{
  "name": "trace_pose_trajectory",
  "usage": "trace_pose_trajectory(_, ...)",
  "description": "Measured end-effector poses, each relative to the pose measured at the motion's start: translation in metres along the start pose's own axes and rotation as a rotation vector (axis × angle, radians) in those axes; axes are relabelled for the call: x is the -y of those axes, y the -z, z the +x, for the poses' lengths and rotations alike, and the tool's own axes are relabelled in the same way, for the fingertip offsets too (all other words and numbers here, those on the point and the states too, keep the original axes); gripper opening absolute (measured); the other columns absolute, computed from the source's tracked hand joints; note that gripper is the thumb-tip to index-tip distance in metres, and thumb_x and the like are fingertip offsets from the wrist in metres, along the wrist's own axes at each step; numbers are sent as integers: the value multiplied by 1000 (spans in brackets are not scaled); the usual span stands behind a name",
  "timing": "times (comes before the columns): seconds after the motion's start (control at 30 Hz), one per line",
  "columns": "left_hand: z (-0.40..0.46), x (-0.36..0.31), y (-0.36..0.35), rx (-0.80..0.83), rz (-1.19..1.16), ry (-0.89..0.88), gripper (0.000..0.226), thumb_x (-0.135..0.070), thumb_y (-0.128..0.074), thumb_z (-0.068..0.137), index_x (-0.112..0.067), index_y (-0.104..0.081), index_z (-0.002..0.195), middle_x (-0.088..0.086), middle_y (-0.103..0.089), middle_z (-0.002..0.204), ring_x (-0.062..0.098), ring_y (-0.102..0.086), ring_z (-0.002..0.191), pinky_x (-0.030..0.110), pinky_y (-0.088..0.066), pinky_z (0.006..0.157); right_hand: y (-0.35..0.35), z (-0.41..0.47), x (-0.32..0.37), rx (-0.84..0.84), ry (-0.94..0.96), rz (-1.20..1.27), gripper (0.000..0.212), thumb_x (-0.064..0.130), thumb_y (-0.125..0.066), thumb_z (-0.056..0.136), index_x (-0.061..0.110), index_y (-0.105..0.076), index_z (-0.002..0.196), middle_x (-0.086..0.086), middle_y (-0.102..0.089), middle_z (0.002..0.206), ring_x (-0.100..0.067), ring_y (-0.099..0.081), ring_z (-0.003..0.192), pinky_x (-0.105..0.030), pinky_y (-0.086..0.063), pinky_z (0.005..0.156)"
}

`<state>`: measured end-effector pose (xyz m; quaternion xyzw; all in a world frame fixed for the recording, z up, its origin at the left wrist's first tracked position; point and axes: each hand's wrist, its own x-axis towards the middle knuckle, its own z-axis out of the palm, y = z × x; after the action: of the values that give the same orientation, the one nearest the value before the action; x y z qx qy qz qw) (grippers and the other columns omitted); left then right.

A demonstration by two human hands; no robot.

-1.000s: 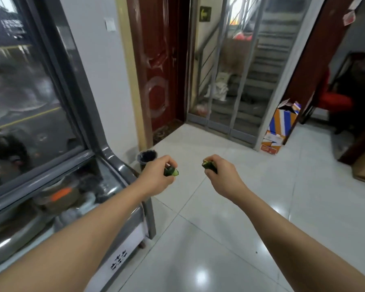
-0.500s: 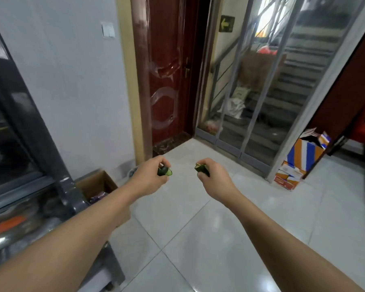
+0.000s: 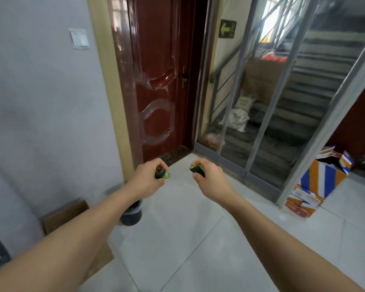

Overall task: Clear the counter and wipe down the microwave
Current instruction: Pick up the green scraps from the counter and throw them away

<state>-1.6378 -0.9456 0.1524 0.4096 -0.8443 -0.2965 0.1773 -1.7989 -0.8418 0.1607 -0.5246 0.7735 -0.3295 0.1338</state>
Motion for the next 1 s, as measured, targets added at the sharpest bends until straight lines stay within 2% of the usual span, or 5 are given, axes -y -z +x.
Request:
trace_pose_trajectory(0.17, 94, -7, 0, -5, 18, -11, 22, -12, -68, 82, -23, -58, 99, 1, -61, 96, 19, -58, 84, 33, -48, 76, 15, 87, -22, 3, -11, 28, 24, 15, -53, 93, 16, -55, 116, 0, -58, 103, -15, -55, 90, -24, -40, 72)
trace_pose_trajectory(0.3, 157, -10, -3, -27, 25, 6, 25, -13, -70, 82, -29, -56, 94, -2, -61, 93, 13, -58, 79, 28, -46, 68, 27, 147, -40, 19, 3, 59, 24, 14, -52, 94, 15, -54, 118, -3, -59, 109, -17, -57, 96, -24, -41, 73)
trace_pose_trajectory(0.5, 241, -16, -21, -55, 87, 59, 24, -17, -70, 82, -27, -56, 100, -1, -61, 100, 18, -59, 88, 34, -50, 80, 40, 241, -75, 53, 48, 70, 29, 13, -53, 94, 14, -54, 123, -6, -59, 118, -19, -56, 107, -24, -44, 83)
trace_pose_trajectory(0.73, 322, -33, -50, -156, 46, 215, 25, -15, -68, 84, -22, -57, 104, 1, -62, 98, 18, -59, 88, 29, -47, 74, 61, 355, -127, 191, 172, 55, 29, 14, -55, 94, 17, -54, 122, -3, -59, 119, -15, -55, 105, -21, -40, 81)
trace_pose_trajectory(1.0, 371, -31, -67, -255, 20, 411, 23, -12, -67, 83, -25, -54, 96, 0, -62, 92, 16, -59, 84, 25, -45, 70, 45, 450, -146, 375, 362, 79, 27, 13, -56, 93, 15, -56, 119, -3, -60, 116, -13, -54, 101, -19, -38, 80)
